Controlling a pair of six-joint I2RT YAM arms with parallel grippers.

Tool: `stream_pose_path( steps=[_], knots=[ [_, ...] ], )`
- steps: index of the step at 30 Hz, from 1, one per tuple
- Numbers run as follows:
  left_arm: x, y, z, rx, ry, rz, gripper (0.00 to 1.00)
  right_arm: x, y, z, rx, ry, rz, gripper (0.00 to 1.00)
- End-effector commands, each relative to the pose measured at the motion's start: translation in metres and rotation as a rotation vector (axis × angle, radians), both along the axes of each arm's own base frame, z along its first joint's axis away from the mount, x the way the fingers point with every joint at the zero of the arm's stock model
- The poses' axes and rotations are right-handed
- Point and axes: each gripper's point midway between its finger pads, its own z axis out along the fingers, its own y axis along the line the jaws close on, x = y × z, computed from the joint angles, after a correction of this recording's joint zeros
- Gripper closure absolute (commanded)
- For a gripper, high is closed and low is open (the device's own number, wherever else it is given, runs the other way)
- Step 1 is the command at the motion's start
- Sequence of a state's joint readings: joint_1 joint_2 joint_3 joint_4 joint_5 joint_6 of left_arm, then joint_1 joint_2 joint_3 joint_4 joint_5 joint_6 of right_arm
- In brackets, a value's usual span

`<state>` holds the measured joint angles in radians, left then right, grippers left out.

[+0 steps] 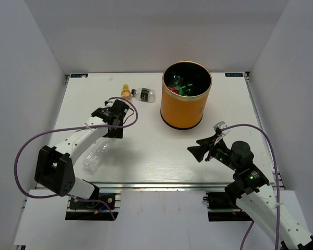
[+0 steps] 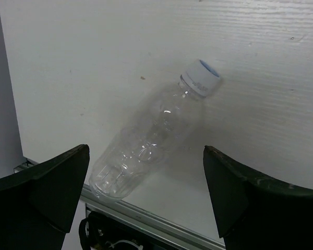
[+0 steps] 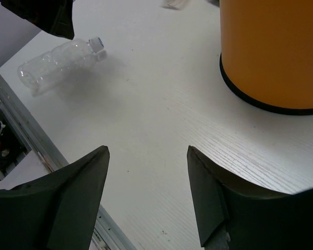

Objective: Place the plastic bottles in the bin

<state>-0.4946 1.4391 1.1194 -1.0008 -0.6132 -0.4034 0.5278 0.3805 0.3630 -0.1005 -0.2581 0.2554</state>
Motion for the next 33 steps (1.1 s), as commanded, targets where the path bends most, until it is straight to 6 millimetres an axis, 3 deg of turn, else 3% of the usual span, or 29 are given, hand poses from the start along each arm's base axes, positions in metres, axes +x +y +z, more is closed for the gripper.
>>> stream_pose_path(
  steps=[1, 4, 8, 12, 19, 22, 26, 27, 29, 30, 33],
  knots=[
    [-0.015, 0.008, -0.016, -0.037, 0.087, -0.028, 0.00, -0.001, 0.004, 0.017, 0.033, -0.045, 0.019, 0.32],
    [-0.020, 0.004, -0.036, -0.096, 0.135, -0.065, 0.00, -0.001, 0.003, 0.019, 0.039, -0.051, 0.014, 0.30],
    [-0.018, -0.004, -0.044, -0.146, 0.181, -0.125, 0.00, -0.001, 0.003, 0.019, 0.039, -0.053, 0.017, 0.30],
    [-0.014, 0.013, -0.054, -0.122, 0.222, -0.105, 0.00, -0.002, 0.003, 0.020, 0.041, -0.060, 0.021, 0.30],
    [-0.004, 0.024, -0.077, -0.140, 0.298, -0.090, 0.00, -0.003, 0.004, 0.020, 0.043, -0.060, 0.028, 0.30],
    [-0.004, 0.020, -0.082, -0.173, 0.321, -0.099, 0.05, -0.003, 0.004, 0.021, 0.045, -0.063, 0.029, 0.30],
    [-0.004, 0.015, -0.085, -0.199, 0.321, -0.120, 0.26, -0.004, 0.005, 0.020, 0.046, -0.060, 0.034, 0.30],
    [-0.003, 0.012, -0.083, -0.214, 0.313, -0.126, 0.41, -0.004, 0.005, 0.021, 0.046, -0.065, 0.036, 0.30],
    [-0.003, 0.008, -0.080, -0.238, 0.304, -0.135, 0.57, -0.005, 0.005, 0.020, 0.046, -0.064, 0.040, 0.31],
    [-0.003, 0.006, -0.078, -0.251, 0.298, -0.141, 0.71, -0.005, 0.006, 0.019, 0.043, -0.064, 0.045, 0.31],
    [0.007, -0.006, -0.053, -0.291, 0.220, -0.179, 0.84, -0.005, 0.007, 0.018, 0.042, -0.061, 0.050, 0.34]
  ],
)
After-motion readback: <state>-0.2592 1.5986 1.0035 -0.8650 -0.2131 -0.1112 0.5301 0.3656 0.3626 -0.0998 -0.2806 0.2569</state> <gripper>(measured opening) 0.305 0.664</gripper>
